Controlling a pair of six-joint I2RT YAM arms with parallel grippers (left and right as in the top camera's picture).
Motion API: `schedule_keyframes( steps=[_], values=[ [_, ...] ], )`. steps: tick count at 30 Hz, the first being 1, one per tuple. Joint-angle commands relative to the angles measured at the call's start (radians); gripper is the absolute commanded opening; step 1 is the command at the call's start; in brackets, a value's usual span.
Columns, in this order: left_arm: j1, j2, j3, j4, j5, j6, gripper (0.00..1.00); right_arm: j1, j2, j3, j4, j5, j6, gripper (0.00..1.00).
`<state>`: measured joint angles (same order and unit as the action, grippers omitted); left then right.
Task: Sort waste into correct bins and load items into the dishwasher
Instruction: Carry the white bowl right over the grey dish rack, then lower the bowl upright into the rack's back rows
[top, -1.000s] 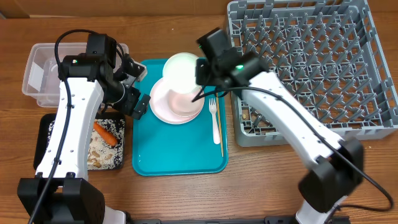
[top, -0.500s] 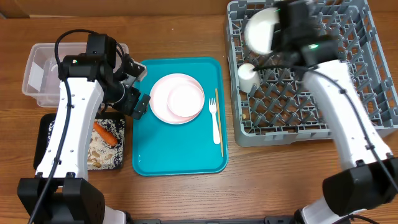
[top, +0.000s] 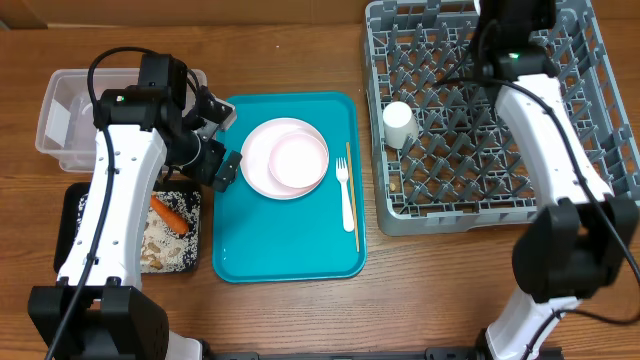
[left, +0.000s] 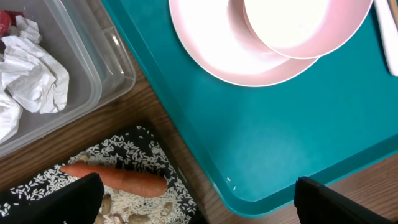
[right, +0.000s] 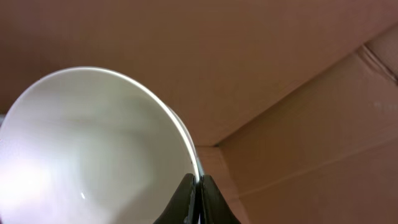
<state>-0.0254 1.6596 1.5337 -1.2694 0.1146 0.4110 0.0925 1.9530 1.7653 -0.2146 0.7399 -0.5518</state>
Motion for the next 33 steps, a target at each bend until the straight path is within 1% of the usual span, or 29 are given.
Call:
schedule_keyframes(
  steps=[1, 9, 20, 24, 27, 29, 33],
  values=[
    [0.003, -0.012, 0.013, -0.001, -0.003, 0.000, 1.00, 0.008, 0.075, 0.022, 0.035, 0.056, -0.232, 0.04],
    [0.003, -0.012, 0.013, -0.001, -0.003, 0.000, 1.00, 0.047, 0.185, 0.022, 0.052, 0.049, -0.212, 0.04],
    [0.003, -0.012, 0.013, -0.001, -0.003, 0.000, 1.00, 0.120, 0.256, 0.021, 0.050, 0.035, -0.218, 0.04],
    [0.003, -0.012, 0.013, -0.001, -0.003, 0.000, 1.00, 0.121, 0.269, 0.021, 0.141, 0.079, -0.308, 0.04],
    [0.003, -0.012, 0.013, 0.000, -0.003, 0.000, 1.00, 0.109, 0.269, 0.021, 0.228, 0.078, -0.436, 0.04],
    [0.003, -0.012, 0.013, -0.001, -0.003, 0.000, 1.00, 0.108, 0.269, 0.021, 0.246, 0.070, -0.526, 0.04],
    [0.003, -0.012, 0.013, -0.001, -0.003, 0.000, 1.00, 0.106, 0.270, 0.021, 0.247, 0.053, -0.549, 0.04]
  ],
)
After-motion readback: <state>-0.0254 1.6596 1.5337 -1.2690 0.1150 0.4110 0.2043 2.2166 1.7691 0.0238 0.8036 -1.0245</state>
